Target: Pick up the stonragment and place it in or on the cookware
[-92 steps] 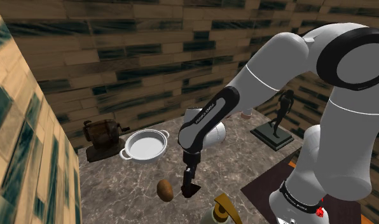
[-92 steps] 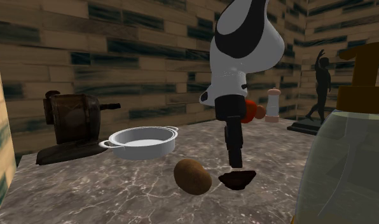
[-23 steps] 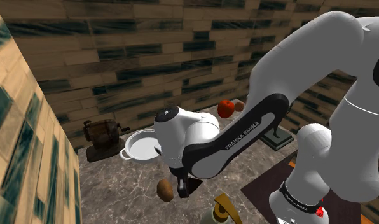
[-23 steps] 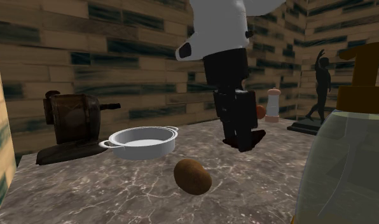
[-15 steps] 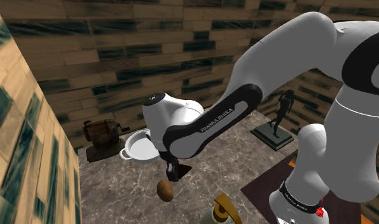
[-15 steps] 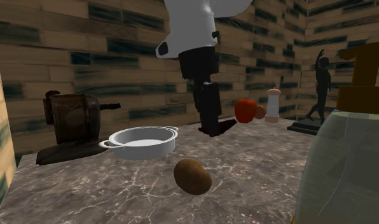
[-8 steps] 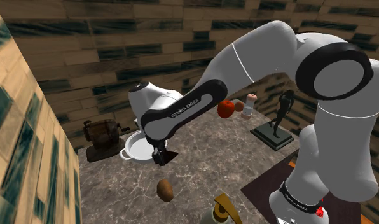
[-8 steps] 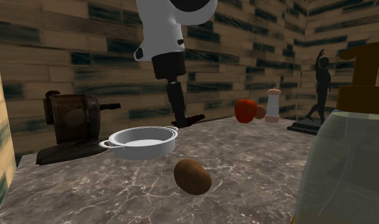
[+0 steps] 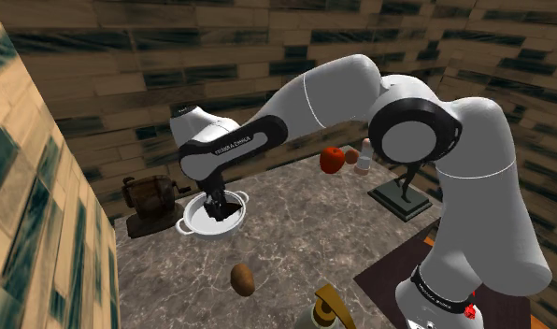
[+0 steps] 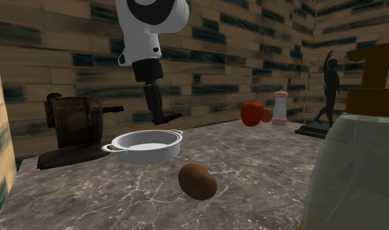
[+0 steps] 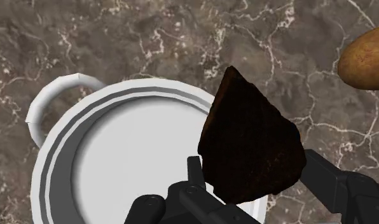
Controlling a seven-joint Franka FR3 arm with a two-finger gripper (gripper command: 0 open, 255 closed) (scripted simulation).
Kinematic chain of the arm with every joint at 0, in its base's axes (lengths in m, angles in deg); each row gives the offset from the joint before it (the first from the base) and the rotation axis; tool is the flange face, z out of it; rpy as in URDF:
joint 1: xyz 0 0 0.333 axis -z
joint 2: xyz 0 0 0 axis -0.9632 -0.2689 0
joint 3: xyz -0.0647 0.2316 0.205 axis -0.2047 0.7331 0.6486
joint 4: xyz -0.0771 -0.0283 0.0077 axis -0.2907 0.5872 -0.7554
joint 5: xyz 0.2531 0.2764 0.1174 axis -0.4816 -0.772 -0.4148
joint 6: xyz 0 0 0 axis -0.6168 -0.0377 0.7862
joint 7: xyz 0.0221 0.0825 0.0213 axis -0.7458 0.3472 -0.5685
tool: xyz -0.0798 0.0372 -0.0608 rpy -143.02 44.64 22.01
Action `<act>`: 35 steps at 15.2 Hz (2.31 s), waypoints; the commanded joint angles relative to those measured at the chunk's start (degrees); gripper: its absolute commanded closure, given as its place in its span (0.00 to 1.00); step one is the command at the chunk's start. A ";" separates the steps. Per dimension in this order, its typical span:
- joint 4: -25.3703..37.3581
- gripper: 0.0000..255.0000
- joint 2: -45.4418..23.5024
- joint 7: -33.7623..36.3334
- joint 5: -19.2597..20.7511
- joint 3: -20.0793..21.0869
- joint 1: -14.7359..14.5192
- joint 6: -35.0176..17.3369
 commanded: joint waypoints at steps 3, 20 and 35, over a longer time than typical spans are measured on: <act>15.63 1.00 -9.27 -2.57 -0.50 -0.33 2.54 6.28; 27.14 1.00 -21.79 -3.72 -1.05 -0.16 4.46 5.20; 32.22 0.00 -21.38 -3.67 -1.00 -0.19 4.49 10.69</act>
